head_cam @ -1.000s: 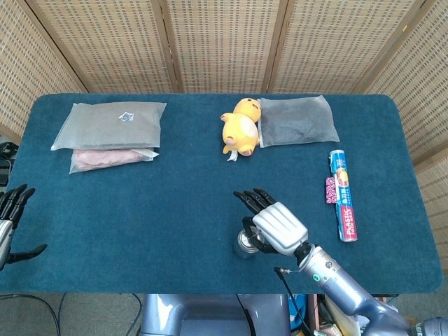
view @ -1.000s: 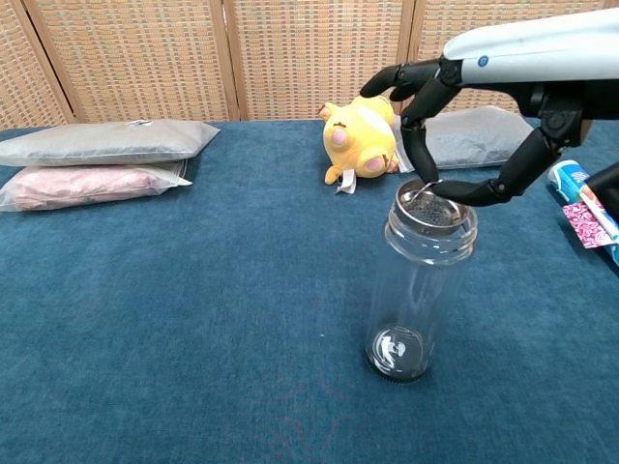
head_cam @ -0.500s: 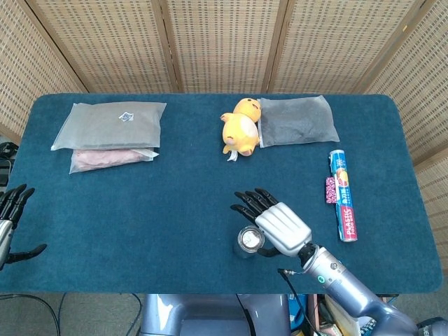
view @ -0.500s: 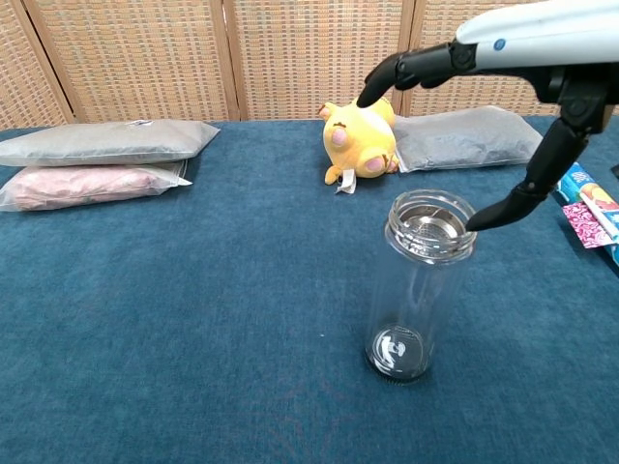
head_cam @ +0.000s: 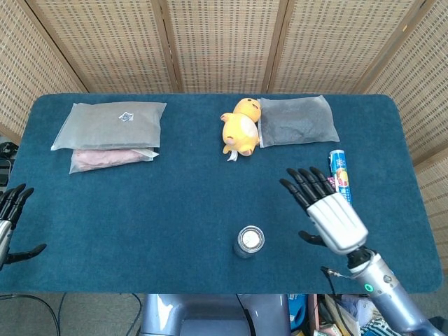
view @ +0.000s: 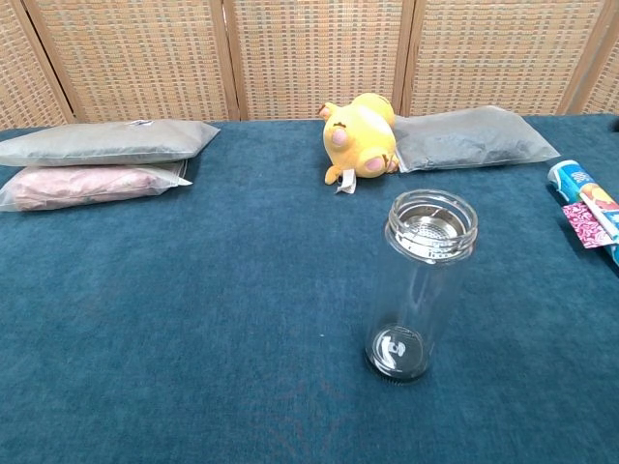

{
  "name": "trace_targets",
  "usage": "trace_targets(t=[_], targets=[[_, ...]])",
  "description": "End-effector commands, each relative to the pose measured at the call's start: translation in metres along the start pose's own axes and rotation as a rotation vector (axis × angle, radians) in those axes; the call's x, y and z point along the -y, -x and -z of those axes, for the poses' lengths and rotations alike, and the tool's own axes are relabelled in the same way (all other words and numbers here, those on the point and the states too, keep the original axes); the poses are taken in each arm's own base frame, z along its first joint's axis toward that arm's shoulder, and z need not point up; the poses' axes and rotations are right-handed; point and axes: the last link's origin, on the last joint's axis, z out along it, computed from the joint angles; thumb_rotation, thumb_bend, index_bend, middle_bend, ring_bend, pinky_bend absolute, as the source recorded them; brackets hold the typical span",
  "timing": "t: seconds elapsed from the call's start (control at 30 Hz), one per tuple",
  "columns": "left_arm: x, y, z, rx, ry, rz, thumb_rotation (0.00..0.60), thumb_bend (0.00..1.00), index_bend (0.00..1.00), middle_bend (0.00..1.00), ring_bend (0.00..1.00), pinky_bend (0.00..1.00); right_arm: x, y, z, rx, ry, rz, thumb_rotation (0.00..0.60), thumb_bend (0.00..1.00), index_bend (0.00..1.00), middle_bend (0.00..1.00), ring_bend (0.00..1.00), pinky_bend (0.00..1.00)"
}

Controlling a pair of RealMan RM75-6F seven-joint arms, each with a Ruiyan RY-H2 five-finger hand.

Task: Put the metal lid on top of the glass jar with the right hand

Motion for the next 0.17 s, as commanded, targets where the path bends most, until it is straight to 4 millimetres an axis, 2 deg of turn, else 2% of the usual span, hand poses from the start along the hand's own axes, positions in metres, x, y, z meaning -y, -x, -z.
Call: trace_targets(t=[0.03,0.17], targets=[[-0.001,0.002,0.0,-0.002,0.003,-0.008,0.6,0.0,0.0,0.0,0.0,0.0,-0.034,0.023,0.042,-0.031,0.1,0.043,0.6,0.0,0.0,0.0,0.0,0.0],[-0.003,0.006,0.001,-0.002,0.007,-0.019,0.6,0.0,0.0,0.0,0.0,0.0,-0.049,0.043,0.063,-0.061,0.184,0.057,0.6,0.0,0.0,0.0,0.0,0.0]])
